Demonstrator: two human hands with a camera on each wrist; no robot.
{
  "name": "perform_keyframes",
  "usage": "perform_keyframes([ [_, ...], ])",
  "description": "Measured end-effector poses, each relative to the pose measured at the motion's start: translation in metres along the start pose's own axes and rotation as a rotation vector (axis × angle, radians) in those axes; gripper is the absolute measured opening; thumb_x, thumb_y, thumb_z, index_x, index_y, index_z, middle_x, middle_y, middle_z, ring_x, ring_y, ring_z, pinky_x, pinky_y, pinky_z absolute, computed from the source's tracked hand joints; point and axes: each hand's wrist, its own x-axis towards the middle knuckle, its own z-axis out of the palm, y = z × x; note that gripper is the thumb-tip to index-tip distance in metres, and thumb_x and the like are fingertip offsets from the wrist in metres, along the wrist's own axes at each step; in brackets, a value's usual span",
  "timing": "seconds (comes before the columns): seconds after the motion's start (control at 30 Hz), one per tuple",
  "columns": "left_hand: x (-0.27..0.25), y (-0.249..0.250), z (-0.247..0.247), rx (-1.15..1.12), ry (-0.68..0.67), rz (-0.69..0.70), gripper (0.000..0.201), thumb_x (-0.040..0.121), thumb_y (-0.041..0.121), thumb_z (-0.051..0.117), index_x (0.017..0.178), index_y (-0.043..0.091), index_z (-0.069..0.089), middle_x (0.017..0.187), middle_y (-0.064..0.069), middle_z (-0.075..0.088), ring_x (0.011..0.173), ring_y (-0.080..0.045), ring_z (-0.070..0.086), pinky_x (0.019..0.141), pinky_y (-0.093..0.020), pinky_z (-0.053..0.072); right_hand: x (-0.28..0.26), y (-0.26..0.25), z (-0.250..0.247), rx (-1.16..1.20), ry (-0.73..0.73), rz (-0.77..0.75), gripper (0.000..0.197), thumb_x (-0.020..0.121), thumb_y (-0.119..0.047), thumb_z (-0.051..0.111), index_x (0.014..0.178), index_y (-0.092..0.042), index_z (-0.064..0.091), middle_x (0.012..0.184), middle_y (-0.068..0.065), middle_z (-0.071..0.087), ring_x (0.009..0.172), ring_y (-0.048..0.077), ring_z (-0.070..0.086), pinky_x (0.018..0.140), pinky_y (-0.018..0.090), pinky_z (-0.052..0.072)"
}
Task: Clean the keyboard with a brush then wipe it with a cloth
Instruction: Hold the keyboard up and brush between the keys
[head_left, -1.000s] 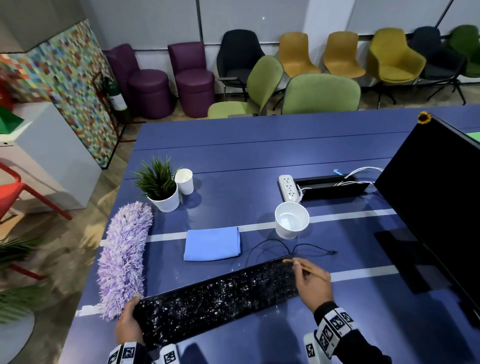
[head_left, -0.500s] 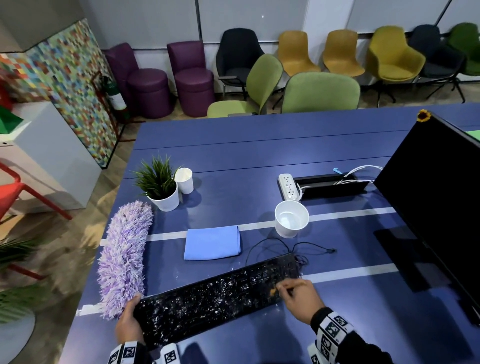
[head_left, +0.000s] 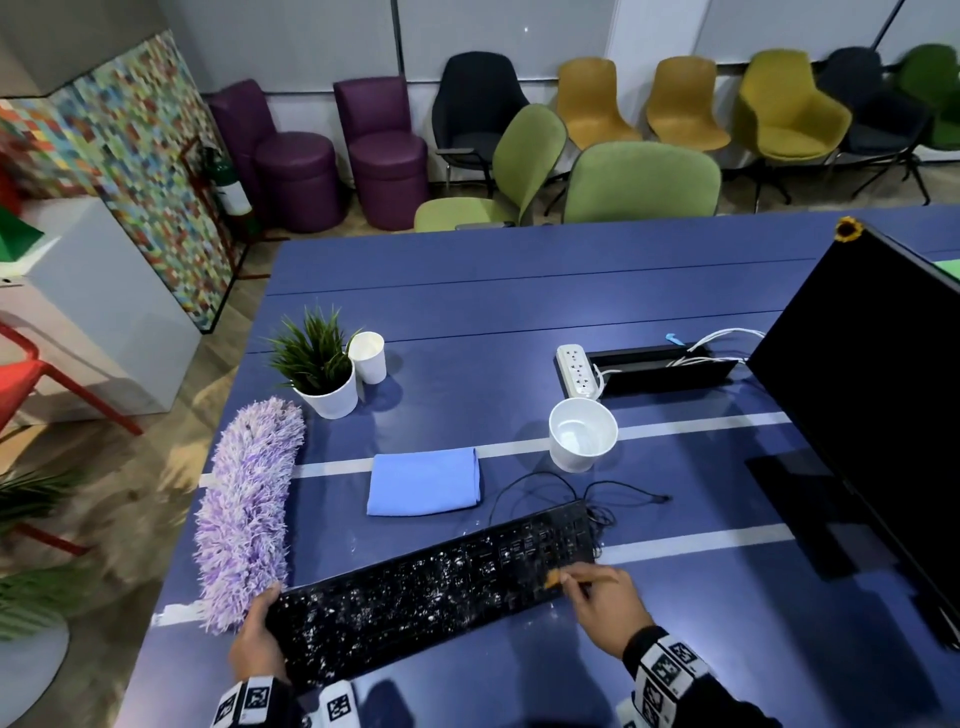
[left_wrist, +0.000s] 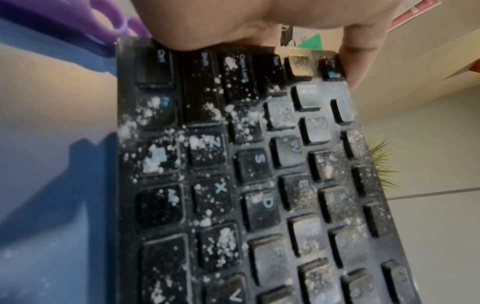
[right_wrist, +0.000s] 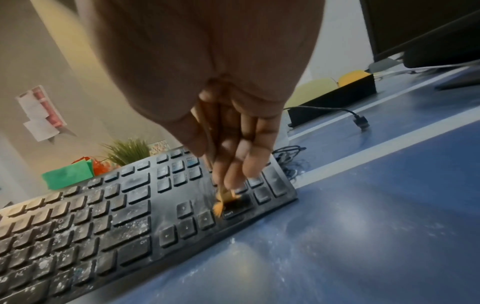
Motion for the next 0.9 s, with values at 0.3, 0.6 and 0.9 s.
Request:
perform_keyframes([
  [0.3, -0.012, 0.003, 0.007, -0.032, 0.014, 0.079, 0.012, 0.074, 0.036, 0.07, 0.067, 0.028, 0.076, 0.093, -0.019, 0.063, 0.087, -0.026, 0.06, 0.084, -0.041, 0.05, 0.012, 0.014, -0.01, 0.017, 0.107, 0.203, 0.02, 0.091, -0.016, 0.059, 0.081, -0.014, 0.076, 0.08, -0.014, 0.066, 0.081, 0.003, 0.063, 0.073, -0.002, 0.036],
  [0.6, 0.029, -0.02, -0.019, -0.109, -0.046, -0.005, 0.068, 0.069, 0.061, 0.069, 0.115, 0.011, 0.067, 0.11, -0.012, 0.069, 0.104, -0.024, 0.064, 0.096, -0.045, 0.051, 0.013, 0.005, -0.011, 0.195, 0.047, 0.182, 0.018, 0.088, -0.013, 0.065, 0.085, -0.028, 0.074, 0.082, -0.016, 0.074, 0.078, -0.005, 0.066, 0.073, 0.003, 0.047],
  [0.9, 0.002, 0.011, -0.015, -0.151, -0.223, -0.069, 0.055, 0.053, 0.019, 0.055, 0.106, 0.01, 0.067, 0.074, -0.009, 0.073, 0.06, -0.024, 0.068, 0.057, -0.038, 0.059, 0.006, -0.018, 0.006, 0.134, -0.099, 0.084, 0.014, 0.09, -0.017, 0.063, 0.09, -0.018, 0.077, 0.074, -0.036, 0.066, 0.081, -0.01, 0.065, 0.084, 0.015, 0.052],
])
